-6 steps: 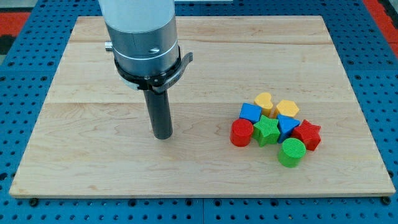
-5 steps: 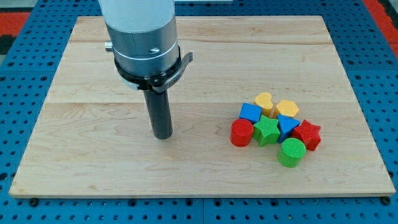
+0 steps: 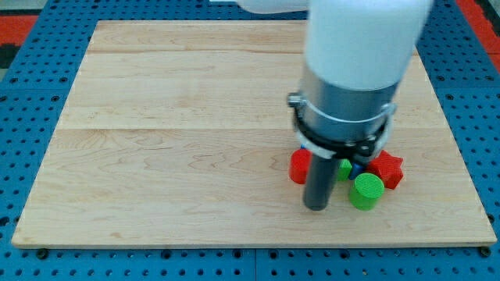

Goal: Separate the red circle from the group of blocks to the center of the board

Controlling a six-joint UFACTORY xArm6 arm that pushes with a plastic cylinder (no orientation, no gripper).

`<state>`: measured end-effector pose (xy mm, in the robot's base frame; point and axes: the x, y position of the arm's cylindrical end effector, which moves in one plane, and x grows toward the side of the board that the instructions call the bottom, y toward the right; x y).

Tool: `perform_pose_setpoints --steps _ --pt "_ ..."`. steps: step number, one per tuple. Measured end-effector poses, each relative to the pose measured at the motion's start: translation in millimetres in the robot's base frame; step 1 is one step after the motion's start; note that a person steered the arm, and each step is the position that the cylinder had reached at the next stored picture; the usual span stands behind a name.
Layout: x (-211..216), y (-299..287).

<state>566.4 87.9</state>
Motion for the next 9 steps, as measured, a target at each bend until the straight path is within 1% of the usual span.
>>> perform_pose_setpoints --steps 1,2,4,5,6,7,8,9 --pt "-16 14" --pt "-38 -2" --pt "-75 -71" --pt "-83 -116" --pt "-100 -142" --pt "-132 -159" --pt "-152 -202" --pt "-167 -208"
